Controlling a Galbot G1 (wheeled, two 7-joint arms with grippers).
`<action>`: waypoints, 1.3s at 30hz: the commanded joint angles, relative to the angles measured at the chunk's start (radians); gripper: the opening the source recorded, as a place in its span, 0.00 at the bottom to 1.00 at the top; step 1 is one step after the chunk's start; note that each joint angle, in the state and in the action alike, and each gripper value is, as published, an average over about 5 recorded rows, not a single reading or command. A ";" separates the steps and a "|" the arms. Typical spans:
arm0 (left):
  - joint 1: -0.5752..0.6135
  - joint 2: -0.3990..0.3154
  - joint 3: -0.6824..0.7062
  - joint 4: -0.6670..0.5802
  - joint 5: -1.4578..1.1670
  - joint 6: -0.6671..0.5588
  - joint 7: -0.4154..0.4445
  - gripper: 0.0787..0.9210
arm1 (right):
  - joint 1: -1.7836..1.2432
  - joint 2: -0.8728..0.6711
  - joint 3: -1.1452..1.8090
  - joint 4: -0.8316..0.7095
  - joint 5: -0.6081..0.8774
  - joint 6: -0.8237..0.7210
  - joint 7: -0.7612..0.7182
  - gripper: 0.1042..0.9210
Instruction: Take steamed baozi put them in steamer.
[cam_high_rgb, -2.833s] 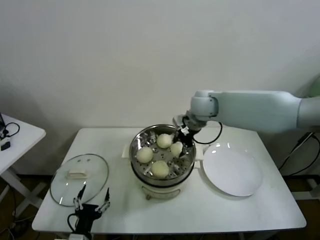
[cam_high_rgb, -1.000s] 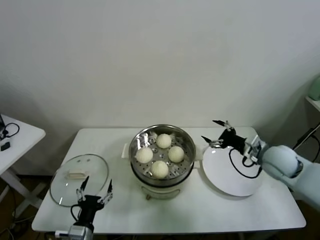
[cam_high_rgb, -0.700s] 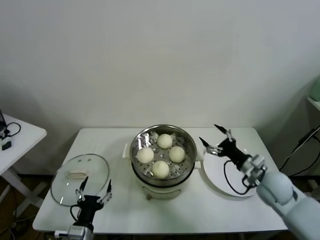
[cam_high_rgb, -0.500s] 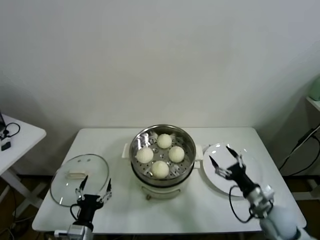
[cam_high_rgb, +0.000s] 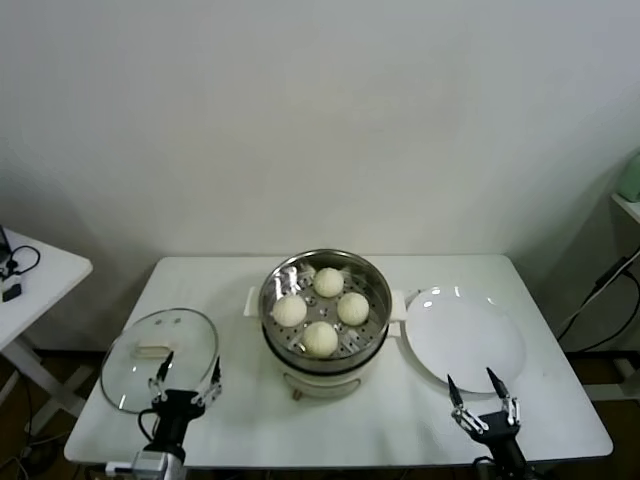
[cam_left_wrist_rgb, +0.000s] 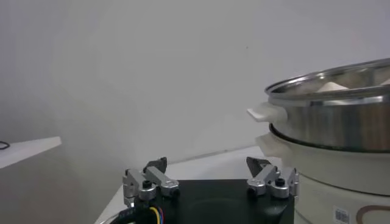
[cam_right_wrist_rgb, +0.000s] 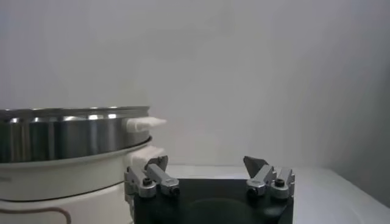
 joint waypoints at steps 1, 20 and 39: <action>0.005 -0.004 0.002 -0.003 0.001 -0.002 -0.001 0.88 | -0.103 0.127 0.049 0.024 -0.025 0.074 0.007 0.88; 0.023 -0.009 0.000 -0.017 0.002 -0.008 -0.003 0.88 | -0.090 0.141 0.029 0.045 -0.025 0.073 0.016 0.88; 0.027 -0.012 0.003 -0.021 0.004 -0.010 -0.003 0.88 | -0.089 0.144 0.029 0.068 -0.039 0.049 0.040 0.88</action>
